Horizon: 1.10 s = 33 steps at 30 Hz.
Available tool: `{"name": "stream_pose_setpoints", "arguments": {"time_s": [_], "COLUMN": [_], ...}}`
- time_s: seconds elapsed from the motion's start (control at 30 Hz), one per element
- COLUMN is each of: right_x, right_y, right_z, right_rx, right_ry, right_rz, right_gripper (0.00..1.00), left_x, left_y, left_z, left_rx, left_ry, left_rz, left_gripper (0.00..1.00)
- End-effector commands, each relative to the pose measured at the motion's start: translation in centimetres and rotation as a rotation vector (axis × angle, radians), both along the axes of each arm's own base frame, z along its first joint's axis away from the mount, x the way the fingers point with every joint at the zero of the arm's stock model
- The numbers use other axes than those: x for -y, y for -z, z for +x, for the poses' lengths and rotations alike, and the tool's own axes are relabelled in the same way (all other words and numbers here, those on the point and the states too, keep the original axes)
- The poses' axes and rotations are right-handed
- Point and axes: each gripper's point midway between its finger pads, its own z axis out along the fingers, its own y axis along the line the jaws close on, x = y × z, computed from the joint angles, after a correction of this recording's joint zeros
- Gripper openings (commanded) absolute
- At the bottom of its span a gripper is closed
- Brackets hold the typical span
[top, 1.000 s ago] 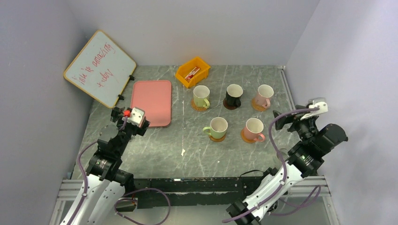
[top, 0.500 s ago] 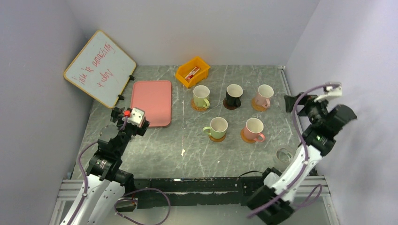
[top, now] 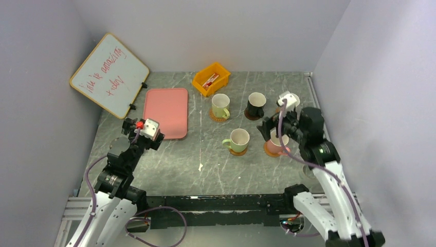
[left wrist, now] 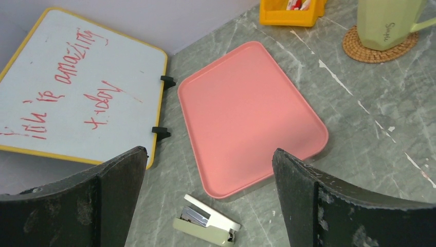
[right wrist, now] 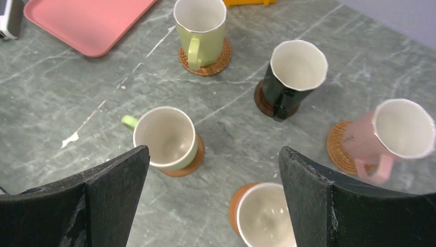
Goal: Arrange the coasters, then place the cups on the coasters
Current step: Reset both arms
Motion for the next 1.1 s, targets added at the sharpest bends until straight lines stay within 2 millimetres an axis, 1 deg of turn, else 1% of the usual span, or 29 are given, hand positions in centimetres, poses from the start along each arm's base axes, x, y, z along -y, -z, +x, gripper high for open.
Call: {"name": "stream_pose_setpoints", "arguments": {"time_s": [0.0, 0.1, 0.23, 0.37, 0.5, 0.63, 0.67, 0.8, 0.9, 1.07], "right_x": [2.0, 2.9, 3.5, 3.4, 3.7, 4.3, 4.4, 4.3, 4.3, 4.1], "right_y": [-1.5, -2.8, -4.5, -4.5, -4.3, -5.5, -5.5, -5.9, -5.7, -5.5], "right_z": [-3.7, -6.2, -9.0, -10.9, -11.3, -12.3, -12.4, -13.0, -12.8, -12.9], "right_rx": [0.151, 0.259, 0.394, 0.446, 0.469, 0.509, 0.511, 0.503, 0.506, 0.509], "right_ry": [0.026, 0.047, 0.065, 0.045, 0.064, 0.108, 0.115, 0.109, 0.107, 0.085], "right_rz": [-0.055, -0.033, 0.022, 0.061, 0.085, 0.149, 0.159, 0.176, 0.167, 0.149], "right_gripper": [1.0, 1.0, 1.0, 1.0, 1.0, 1.0, 1.0, 1.0, 1.0, 1.0], "left_x": [1.1, 2.0, 1.9, 2.0, 1.8, 0.8, 0.6, 0.1, 0.6, 1.0], "left_y": [-0.8, -0.7, -1.0, -2.1, -3.7, -5.7, -5.9, -6.0, -4.9, -3.9], "left_z": [-0.6, -1.1, -1.7, -2.9, -4.3, -5.7, -6.0, -6.7, -7.1, -6.9], "left_rx": [0.014, -0.005, -0.019, 0.011, 0.104, 0.223, 0.24, 0.248, 0.212, 0.194], "left_ry": [0.079, 0.143, 0.149, 0.18, 0.191, 0.154, 0.146, 0.133, 0.172, 0.195], "left_rz": [0.004, 0.033, 0.038, 0.04, 0.004, -0.054, -0.059, -0.051, -0.028, -0.019], "left_gripper": [0.96, 0.96, 0.96, 0.96, 0.96, 0.96, 0.96, 0.96, 0.96, 0.96]}}
